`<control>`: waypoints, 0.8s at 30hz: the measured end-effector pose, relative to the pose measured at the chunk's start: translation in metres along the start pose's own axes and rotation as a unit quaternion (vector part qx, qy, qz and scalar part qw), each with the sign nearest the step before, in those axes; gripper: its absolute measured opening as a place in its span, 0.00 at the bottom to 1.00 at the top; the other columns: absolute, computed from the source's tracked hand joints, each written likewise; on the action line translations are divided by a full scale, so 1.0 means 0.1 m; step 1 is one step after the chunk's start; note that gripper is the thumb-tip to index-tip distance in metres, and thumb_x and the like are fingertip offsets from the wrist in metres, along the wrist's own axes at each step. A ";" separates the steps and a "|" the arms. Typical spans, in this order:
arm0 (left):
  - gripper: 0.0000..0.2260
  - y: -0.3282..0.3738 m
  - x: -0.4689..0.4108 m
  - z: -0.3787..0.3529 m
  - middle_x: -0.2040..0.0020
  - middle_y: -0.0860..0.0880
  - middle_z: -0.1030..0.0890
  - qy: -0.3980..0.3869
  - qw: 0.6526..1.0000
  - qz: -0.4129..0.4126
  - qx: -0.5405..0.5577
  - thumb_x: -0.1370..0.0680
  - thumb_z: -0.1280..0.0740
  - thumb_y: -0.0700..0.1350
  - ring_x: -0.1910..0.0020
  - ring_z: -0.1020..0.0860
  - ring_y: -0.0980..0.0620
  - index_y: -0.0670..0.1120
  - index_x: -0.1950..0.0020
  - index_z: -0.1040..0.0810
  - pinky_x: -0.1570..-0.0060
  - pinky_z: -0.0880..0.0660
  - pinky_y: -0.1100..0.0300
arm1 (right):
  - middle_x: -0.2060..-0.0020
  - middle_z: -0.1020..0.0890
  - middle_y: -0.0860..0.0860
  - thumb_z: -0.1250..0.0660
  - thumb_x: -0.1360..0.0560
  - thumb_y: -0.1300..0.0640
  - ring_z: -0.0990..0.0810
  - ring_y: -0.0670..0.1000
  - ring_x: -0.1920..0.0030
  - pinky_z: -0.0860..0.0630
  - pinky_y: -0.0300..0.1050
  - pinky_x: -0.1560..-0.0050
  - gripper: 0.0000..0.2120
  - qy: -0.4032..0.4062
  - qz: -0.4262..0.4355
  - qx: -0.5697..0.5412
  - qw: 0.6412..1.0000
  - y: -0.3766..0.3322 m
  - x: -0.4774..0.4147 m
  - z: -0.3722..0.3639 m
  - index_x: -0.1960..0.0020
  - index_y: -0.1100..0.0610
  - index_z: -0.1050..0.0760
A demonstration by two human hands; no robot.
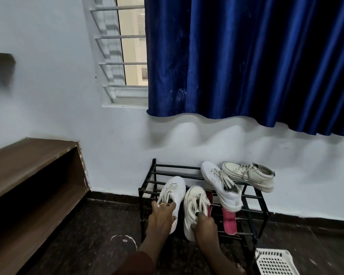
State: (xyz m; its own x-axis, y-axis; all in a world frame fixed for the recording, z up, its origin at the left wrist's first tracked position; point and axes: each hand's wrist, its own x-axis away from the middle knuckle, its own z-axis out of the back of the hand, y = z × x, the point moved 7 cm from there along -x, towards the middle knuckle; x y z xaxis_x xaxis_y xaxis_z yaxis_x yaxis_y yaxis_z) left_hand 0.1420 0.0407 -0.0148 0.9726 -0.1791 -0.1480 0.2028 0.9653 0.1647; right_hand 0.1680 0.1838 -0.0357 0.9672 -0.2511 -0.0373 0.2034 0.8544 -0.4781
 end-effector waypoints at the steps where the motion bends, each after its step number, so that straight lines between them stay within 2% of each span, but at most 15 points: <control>1: 0.14 0.01 0.19 0.01 0.39 0.51 0.29 -0.001 1.000 -0.008 0.008 0.20 0.40 0.52 0.38 0.37 0.48 0.55 0.34 0.34 0.50 0.26 0.60 | 0.53 0.19 0.57 0.38 0.27 0.60 0.21 0.55 0.51 0.31 0.42 0.57 0.10 0.000 0.004 -0.001 1.000 0.00 0.19 0.03 0.48 0.61 0.27; 7: 0.15 -0.04 1.00 -0.04 0.39 0.50 0.27 -0.018 1.000 -0.023 -0.006 0.20 0.42 0.50 0.36 0.37 0.46 0.52 0.33 0.35 0.47 0.27 0.57 | 0.53 0.20 0.58 0.38 0.28 0.60 0.21 0.59 0.49 0.33 0.44 0.59 0.10 -0.006 0.012 -0.004 1.000 0.16 0.94 -0.05 0.48 0.62 0.27; 10: 0.16 -0.08 1.38 -0.17 0.39 0.50 0.28 -0.032 0.999 -0.022 -0.008 0.20 0.42 0.50 0.34 0.38 0.45 0.52 0.32 0.36 0.48 0.27 0.57 | 0.52 0.20 0.58 0.39 0.29 0.60 0.22 0.59 0.49 0.29 0.45 0.55 0.10 -0.027 0.002 -0.004 1.000 0.29 1.25 -0.22 0.49 0.61 0.27; 16: 0.16 -0.21 1.72 -0.75 0.38 0.52 0.29 -0.086 0.996 -0.003 0.035 0.20 0.41 0.49 0.32 0.39 0.47 0.53 0.33 0.35 0.46 0.27 0.55 | 0.47 0.21 0.58 0.40 0.28 0.59 0.23 0.60 0.45 0.29 0.46 0.50 0.12 -0.122 -0.022 0.027 0.992 0.53 1.49 -0.74 0.45 0.60 0.28; 18: 0.18 -0.29 1.71 -0.94 0.42 0.53 0.26 -0.107 0.994 0.004 0.016 0.24 0.35 0.51 0.36 0.34 0.48 0.53 0.35 0.32 0.50 0.26 0.57 | 0.46 0.21 0.58 0.39 0.27 0.58 0.24 0.59 0.43 0.29 0.45 0.48 0.14 -0.158 -0.036 0.035 0.986 0.64 1.46 -0.99 0.43 0.58 0.28; 20: 0.24 -0.39 1.61 -1.26 0.53 0.55 0.22 -0.138 0.988 0.009 0.066 0.36 0.24 0.55 0.48 0.26 0.49 0.54 0.44 0.27 0.59 0.24 0.59 | 0.44 0.22 0.57 0.40 0.27 0.57 0.24 0.58 0.42 0.29 0.45 0.47 0.14 -0.193 -0.051 0.036 0.979 0.74 1.39 -1.27 0.41 0.57 0.29; 21: 0.24 -0.45 1.55 -1.48 0.53 0.55 0.21 -0.172 0.982 0.011 0.077 0.36 0.24 0.56 0.49 0.26 0.49 0.54 0.44 0.28 0.55 0.25 0.58 | 0.44 0.22 0.57 0.40 0.26 0.56 0.24 0.58 0.42 0.29 0.45 0.47 0.14 -0.206 -0.055 0.035 0.976 0.77 1.33 -1.43 0.41 0.57 0.29; 22: 0.21 -0.49 1.50 -1.60 0.47 0.54 0.22 -0.183 0.980 0.032 0.070 0.30 0.29 0.55 0.44 0.28 0.47 0.53 0.40 0.30 0.47 0.28 0.56 | 0.43 0.23 0.57 0.40 0.25 0.56 0.24 0.58 0.42 0.29 0.45 0.46 0.15 -0.218 -0.063 0.035 0.973 0.81 1.25 -1.59 0.40 0.57 0.30; 23: 0.18 -0.55 1.39 -1.84 0.42 0.53 0.24 -0.154 0.986 0.008 0.055 0.25 0.35 0.54 0.40 0.31 0.47 0.52 0.37 0.32 0.41 0.32 0.55 | 0.43 0.23 0.57 0.41 0.25 0.56 0.24 0.58 0.41 0.29 0.45 0.46 0.15 -0.230 -0.077 0.033 0.969 0.86 1.16 -1.77 0.39 0.57 0.30; 24: 0.17 -0.61 1.33 -1.93 0.42 0.53 0.24 -0.144 0.987 0.022 0.073 0.25 0.35 0.54 0.40 0.32 0.47 0.51 0.38 0.31 0.41 0.32 0.52 | 0.43 0.23 0.57 0.42 0.25 0.56 0.24 0.58 0.41 0.29 0.45 0.46 0.15 -0.237 -0.088 0.032 0.967 0.88 1.10 -1.89 0.39 0.57 0.30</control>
State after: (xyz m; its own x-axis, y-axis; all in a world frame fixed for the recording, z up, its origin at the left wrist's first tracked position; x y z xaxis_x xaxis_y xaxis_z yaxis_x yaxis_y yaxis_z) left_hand 0.2374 -0.0054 -0.2327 0.9685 -0.2045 0.1424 0.1532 0.9394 0.3068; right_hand 0.2635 0.1458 -0.2479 0.8748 -0.1716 0.4530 0.3654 0.8477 -0.3846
